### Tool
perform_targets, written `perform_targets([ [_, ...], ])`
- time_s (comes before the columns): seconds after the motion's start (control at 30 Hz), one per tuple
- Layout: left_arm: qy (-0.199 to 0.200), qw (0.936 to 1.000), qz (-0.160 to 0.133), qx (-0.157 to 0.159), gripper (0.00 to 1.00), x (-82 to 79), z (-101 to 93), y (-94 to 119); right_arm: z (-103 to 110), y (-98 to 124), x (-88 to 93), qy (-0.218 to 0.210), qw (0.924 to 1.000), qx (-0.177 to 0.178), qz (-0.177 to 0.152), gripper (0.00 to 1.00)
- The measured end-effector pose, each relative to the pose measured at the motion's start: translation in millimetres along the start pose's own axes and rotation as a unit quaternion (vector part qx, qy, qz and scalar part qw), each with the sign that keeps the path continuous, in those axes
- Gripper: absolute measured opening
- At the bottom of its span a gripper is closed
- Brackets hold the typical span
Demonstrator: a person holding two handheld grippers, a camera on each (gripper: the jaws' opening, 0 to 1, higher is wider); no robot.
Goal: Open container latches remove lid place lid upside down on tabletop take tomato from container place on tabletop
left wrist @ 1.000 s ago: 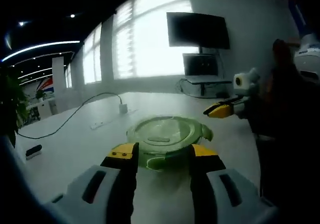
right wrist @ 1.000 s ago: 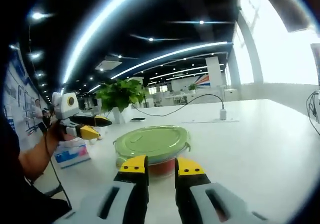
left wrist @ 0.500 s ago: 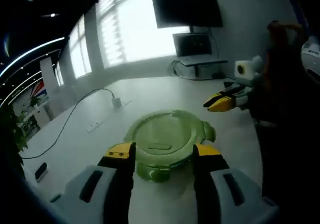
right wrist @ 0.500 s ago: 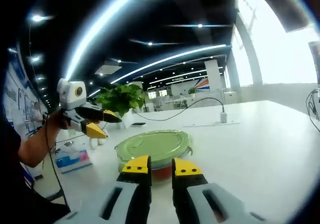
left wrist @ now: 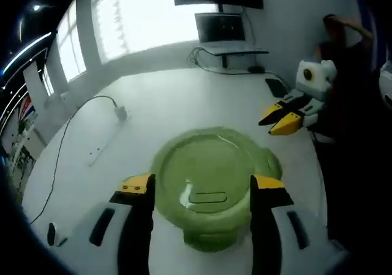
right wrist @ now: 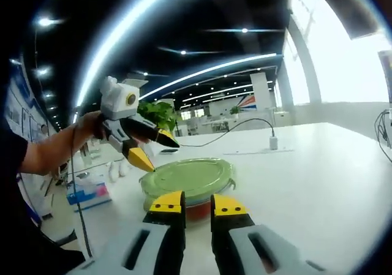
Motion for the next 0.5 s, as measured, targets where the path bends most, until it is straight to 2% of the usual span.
perform_targets([
  [0.13, 0.017, 0.9997, 0.009, 0.017, 0.60, 4.7, 2.1, -15.0, -0.3, 0.4, -1.0, -0.001, 1.0000, 0.001, 0.000, 0.12],
  [0.37, 0.030, 0.9982, 0.018, 0.049, 0.61, 8.2, -1.7, -19.7, -1.7, -1.8, 2.5, -0.001, 1.0000, 0.004, 0.007, 0.12],
  [0.43, 0.033, 0.9977, 0.025, 0.054, 0.61, 6.3, -0.4, -21.5, -0.5, -2.7, 3.4, -0.002, 1.0000, 0.003, 0.008, 0.12],
  [0.5, 0.038, 0.9963, 0.047, 0.062, 0.65, 2.6, 0.1, -23.1, 1.1, -3.5, 4.2, -0.001, 1.0000, 0.002, 0.010, 0.12],
])
Point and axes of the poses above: the point that each gripper's makers call its tool centre point, and the gripper's own axes: y roughly backward along the fingers, z roughly to its left, x roughly out of its underside, the point moved 7 cm from there along y, roughly backward along the fingers, and after that the axes turned 6 degrees about x, right-handed, at the moved point
